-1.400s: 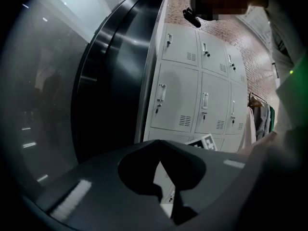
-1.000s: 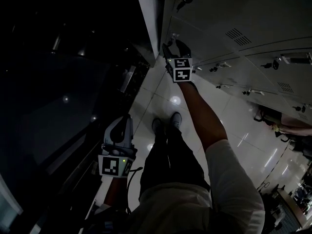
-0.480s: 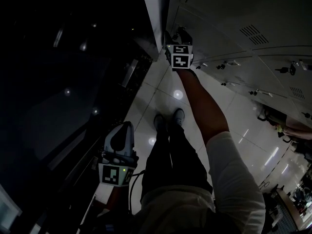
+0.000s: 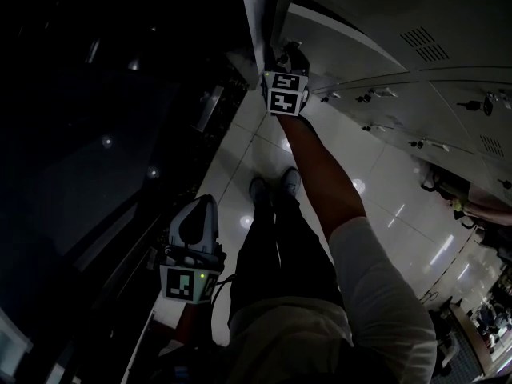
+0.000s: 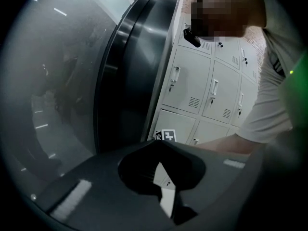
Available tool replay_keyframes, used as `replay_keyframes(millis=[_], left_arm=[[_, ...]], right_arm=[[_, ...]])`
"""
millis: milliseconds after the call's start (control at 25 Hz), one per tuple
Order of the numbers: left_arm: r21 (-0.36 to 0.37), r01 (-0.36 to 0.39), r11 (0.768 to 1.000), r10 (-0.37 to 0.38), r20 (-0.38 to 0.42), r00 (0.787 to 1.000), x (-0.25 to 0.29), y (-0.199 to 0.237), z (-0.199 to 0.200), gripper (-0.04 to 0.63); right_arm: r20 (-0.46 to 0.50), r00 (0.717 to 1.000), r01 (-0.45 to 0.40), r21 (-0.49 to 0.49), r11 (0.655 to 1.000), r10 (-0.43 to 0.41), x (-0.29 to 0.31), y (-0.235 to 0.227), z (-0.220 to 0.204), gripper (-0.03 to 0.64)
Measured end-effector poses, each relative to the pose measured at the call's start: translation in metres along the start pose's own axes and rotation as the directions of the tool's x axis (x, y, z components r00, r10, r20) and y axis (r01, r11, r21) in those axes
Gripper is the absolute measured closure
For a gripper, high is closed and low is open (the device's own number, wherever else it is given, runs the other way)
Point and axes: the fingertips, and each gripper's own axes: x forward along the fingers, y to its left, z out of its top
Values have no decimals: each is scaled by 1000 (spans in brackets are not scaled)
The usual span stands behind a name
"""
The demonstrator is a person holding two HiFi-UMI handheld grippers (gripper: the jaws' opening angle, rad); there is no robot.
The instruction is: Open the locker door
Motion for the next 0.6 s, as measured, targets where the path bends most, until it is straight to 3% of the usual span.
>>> replay_keyframes(millis=[240,440,600], left_arm=[[-10,-11,1000,11,13,1000,-11,-1,1,541],[7,-33,999,33,21,999,-26,5,8,541],[-83,-82,993,95,159,983,-27,7,43,541]], right_arm=[[-7,994,110,69,992,-110,-34,6,-21,484],[-39,991,135,90,987,-132,-55,9,-34,499],[-67,987,156,118,981,-149,-78,10,-50,489]])
